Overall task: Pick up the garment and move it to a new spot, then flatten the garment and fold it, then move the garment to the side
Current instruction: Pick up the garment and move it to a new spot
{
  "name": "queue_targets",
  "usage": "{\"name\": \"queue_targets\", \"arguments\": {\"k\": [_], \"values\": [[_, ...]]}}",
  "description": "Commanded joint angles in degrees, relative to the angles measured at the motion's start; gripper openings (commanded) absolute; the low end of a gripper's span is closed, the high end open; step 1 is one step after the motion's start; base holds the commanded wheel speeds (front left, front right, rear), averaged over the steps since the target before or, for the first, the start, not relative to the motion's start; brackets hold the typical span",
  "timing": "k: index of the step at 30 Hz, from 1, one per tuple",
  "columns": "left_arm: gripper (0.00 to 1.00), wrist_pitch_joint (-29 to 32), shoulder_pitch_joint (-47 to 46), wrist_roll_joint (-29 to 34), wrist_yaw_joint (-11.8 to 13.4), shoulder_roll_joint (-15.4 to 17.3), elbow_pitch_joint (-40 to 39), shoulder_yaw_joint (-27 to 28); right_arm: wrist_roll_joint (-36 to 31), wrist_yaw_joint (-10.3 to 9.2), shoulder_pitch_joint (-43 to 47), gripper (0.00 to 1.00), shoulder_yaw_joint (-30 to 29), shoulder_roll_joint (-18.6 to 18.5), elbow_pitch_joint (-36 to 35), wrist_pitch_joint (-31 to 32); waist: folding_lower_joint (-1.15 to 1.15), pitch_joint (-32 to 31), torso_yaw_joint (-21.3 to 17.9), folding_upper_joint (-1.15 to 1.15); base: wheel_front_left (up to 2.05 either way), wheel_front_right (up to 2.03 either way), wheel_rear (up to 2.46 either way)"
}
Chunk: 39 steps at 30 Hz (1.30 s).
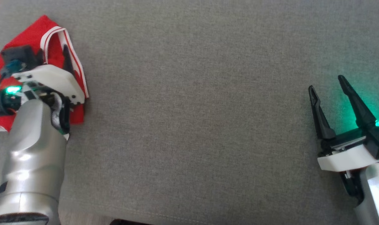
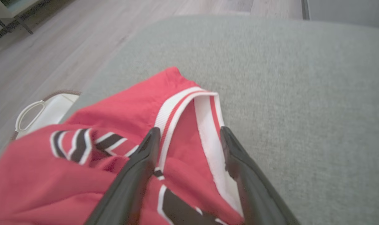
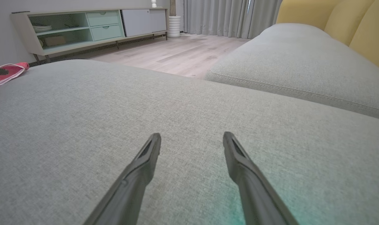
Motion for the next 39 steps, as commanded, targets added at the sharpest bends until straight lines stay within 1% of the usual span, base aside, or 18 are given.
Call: {"name": "queue_targets", "arguments": {"k": [1, 3, 5, 6, 7, 10, 13, 15, 19, 21, 22, 25, 29, 31, 34, 39], "values": [[1.00, 0.15, -1.98, 0.41, 0.17, 2.79, -0.85, 1.00, 0.17, -0.05, 0.14, 1.00, 0.92, -0.82, -2.01, -0.62, -0.01, 1.03, -0.45, 0.00, 0.00, 0.00, 0.00], [1.00, 0.90, -2.60, 0.08, -1.05, 2.07, 2.01, 0.29, 0.11, -0.05, -0.13, 1.00, 0.69, -1.17, -2.57, -0.62, -0.01, 1.93, -0.49, 0.00, 0.00, 0.00, 0.00], [1.00, 0.22, -3.14, 0.19, -1.78, 1.79, 4.07, -0.35, 0.07, -0.05, -0.34, 1.00, 0.50, -1.33, -2.87, -0.62, -0.01, 2.35, -0.52, 0.00, 0.00, 0.00, 0.00], [0.28, -0.76, -3.46, 0.08, -1.74, 1.74, 4.81, -0.28, 0.04, -0.05, -0.51, 1.00, 0.37, -1.33, -3.00, -0.62, -0.01, 2.53, -0.54, 0.00, 0.00, 0.00, 0.00], [0.00, -2.29, -3.88, -0.09, -1.46, 1.81, 5.33, 0.00, -0.01, -0.05, -0.68, 1.00, 0.25, -1.25, -3.10, -0.62, -0.01, 2.66, -0.54, 0.00, 0.00, 0.00, 0.00], [0.00, -7.17, -5.22, -0.10, -0.90, 2.05, 6.47, 0.31, -0.12, -0.05, -1.02, 1.00, -0.18, -0.78, -3.16, -0.62, -0.01, 2.46, -0.53, 0.00, 0.00, 0.00, 0.00], [0.00, -11.63, -7.38, 0.62, -1.09, 2.49, 6.23, -0.34, -0.32, -0.05, -1.07, 1.00, -0.55, -0.19, -2.61, -0.62, -0.01, 1.65, -0.46, 0.00, 0.00, 0.00, 0.00], [0.00, -13.94, -9.15, 0.76, -1.70, 2.65, 5.04, -0.66, -0.42, -0.05, -1.17, 1.00, -0.91, 0.31, -2.25, -0.62, -0.01, 0.80, -0.60, 0.00, 0.00, 0.00, 0.00], [0.00, -17.06, -11.79, 2.02, -2.48, 3.44, 0.45, -2.13, 0.01, -0.05, -1.48, 1.00, -0.90, 1.76, -1.28, -0.62, -0.01, -2.12, -1.84, 0.00, 0.00, 0.00, 0.00], [0.00, -17.96, -12.04, 2.43, -2.69, 3.29, -2.62, -2.82, 0.09, -0.05, -1.37, 1.00, -0.43, 2.61, -0.26, -0.62, -0.01, -4.75, -2.89, 0.00, 0.00, 0.00, 0.00], [0.00, -18.23, -11.60, 2.44, -3.12, 3.32, -5.91, -3.28, 0.40, -0.05, -1.23, 1.00, -0.31, 4.11, 0.43, -0.62, -0.01, -7.40, -4.43, 0.00, 0.00, 0.00, 0.00], [0.00, -17.32, -10.00, 2.53, -3.74, 3.91, -10.91, -4.08, 0.65, -0.05, -0.53, 1.00, 0.18, 6.91, 1.16, -0.62, -0.01, -11.86, -7.38, 0.00, 0.00, 0.00, 0.00], [0.00, -12.88, -7.36, 3.94, -4.24, 5.31, -18.03, -6.38, 1.13, -0.05, 1.30, 1.00, 0.79, 10.07, 1.93, -0.62, -0.01, -17.57, -12.18, 0.00, 0.00, 0.00, 0.00], [0.00, -10.35, -6.01, 4.38, -4.50, 5.77, -21.70, -7.50, 1.35, -0.05, 2.55, 1.00, 0.99, 11.10, 2.66, -0.62, -0.01, -20.30, -14.81, 0.00, 0.00, 0.00, 0.00], [0.00, -6.62, -3.80, 4.06, -4.99, 5.61, -26.71, -9.06, 1.61, -0.05, 4.34, 1.00, 1.67, 12.28, 3.73, -0.62, -0.01, -23.90, -18.51, 0.00, 0.00, 0.00, 0.00], [0.00, -1.33, -1.17, 2.94, -6.21, 4.92, -31.98, -12.92, 2.12, -0.05, 6.31, 1.00, 2.90, 13.52, 4.32, -0.62, -0.01, -27.72, -23.95, 0.00, 0.00, 0.00, 0.00]]}}
